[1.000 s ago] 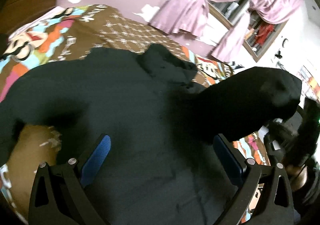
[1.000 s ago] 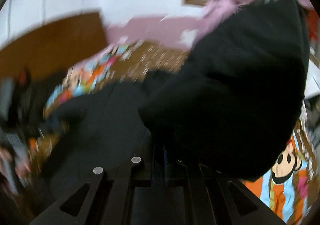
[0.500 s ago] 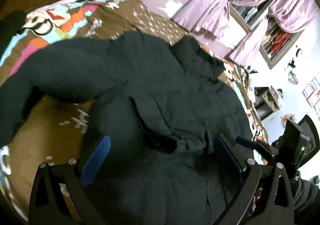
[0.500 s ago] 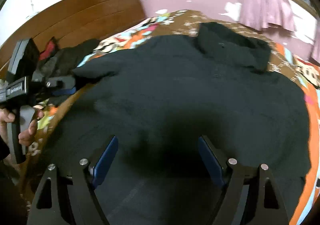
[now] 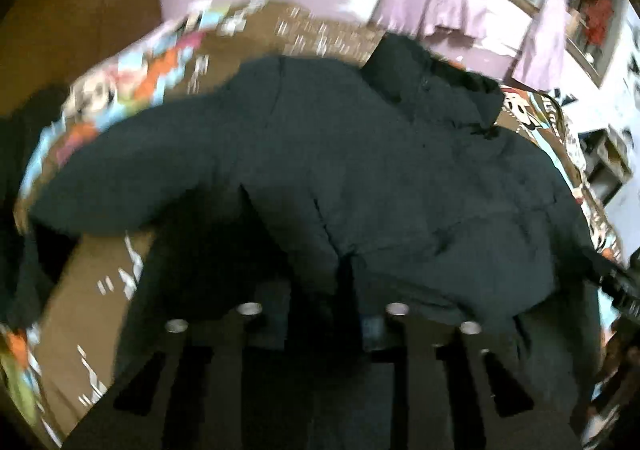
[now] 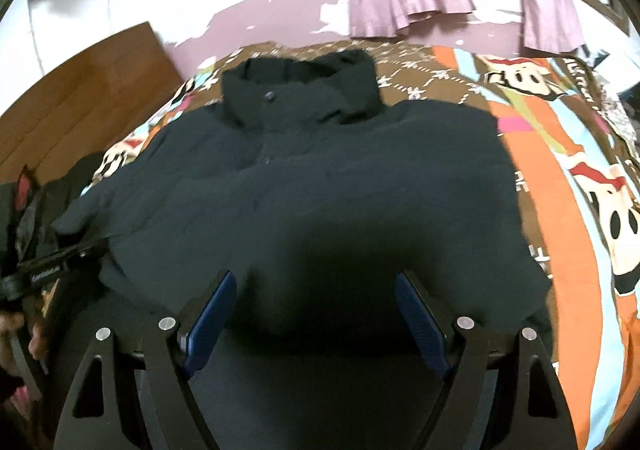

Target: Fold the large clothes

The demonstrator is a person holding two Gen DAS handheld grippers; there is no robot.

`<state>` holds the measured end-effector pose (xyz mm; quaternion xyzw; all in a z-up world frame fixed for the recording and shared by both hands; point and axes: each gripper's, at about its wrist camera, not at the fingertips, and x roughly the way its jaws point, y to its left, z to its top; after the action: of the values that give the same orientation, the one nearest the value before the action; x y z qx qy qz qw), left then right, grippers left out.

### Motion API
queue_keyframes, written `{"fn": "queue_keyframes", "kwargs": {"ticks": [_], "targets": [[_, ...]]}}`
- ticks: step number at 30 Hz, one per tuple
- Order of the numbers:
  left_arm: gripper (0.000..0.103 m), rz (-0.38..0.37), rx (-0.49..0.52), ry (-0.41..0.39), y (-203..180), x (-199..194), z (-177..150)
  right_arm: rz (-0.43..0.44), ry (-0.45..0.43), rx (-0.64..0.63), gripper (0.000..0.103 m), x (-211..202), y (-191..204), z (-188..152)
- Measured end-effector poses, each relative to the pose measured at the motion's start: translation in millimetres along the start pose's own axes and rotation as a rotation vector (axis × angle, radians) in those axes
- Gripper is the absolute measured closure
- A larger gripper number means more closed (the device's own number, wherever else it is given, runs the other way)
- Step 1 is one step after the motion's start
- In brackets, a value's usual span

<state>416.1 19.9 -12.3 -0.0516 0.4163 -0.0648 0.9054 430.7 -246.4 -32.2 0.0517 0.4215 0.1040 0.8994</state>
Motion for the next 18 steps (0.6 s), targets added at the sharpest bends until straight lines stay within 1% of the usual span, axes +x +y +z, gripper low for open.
{"fn": "queue_keyframes", "kwargs": {"ticks": [1,3,4,5,6,7,8,10,11,13,14,16,17,18], "targets": [[0.09,0.024,0.044,-0.044,-8.2,-6.4,1.9,-0.001,-0.009,0.006,0.023,-0.8,-0.6,2.0],[0.091,0.07,0.117,-0.127,-18.6,-15.4,5.9,0.002,-0.024,0.009,0.023,-0.7,4.1,7.6],[0.091,0.092,0.145,-0.149,-21.5,-16.6,8.2,0.006,-0.027,0.005,0.023,1.5,8.2,10.3],[0.091,0.108,0.158,-0.147,-23.8,-12.9,10.9,0.01,-0.025,-0.003,0.022,5.0,13.0,11.8],[0.091,0.118,0.157,-0.12,-20.8,-5.8,12.9,0.016,-0.016,-0.017,0.018,10.0,17.2,12.8],[0.091,0.115,0.156,-0.097,-16.6,-0.3,12.6,0.033,0.006,-0.047,0.016,19.9,23.8,14.8],[0.091,0.116,0.13,-0.056,-8.8,10.0,11.8,0.037,0.025,-0.079,0.016,30.6,29.2,16.2],[0.09,0.122,0.099,-0.018,0.9,22.7,6.7,0.022,0.046,-0.112,0.016,47.2,32.5,15.7],[0.089,0.126,0.096,-0.004,3.1,28.0,4.4,0.018,0.072,-0.126,0.016,58.9,34.1,14.4],[0.084,0.129,0.098,0.026,4.2,33.1,0.9,-0.014,0.118,-0.149,0.014,74.7,35.7,10.1],[0.082,0.124,0.093,0.04,5.9,35.5,1.5,-0.031,0.136,-0.166,0.011,82.0,36.9,6.6],[0.079,0.107,0.071,0.053,11.0,36.9,1.5,-0.067,0.138,-0.202,0.007,89.7,41.1,0.5],[0.078,0.088,0.055,0.056,13.3,35.5,3.3,-0.084,0.137,-0.214,0.006,92.1,42.8,-1.5],[0.075,0.06,0.034,0.054,18.6,33.9,3.0,-0.107,0.137,-0.229,0.006,94.2,45.6,-3.9]]}}
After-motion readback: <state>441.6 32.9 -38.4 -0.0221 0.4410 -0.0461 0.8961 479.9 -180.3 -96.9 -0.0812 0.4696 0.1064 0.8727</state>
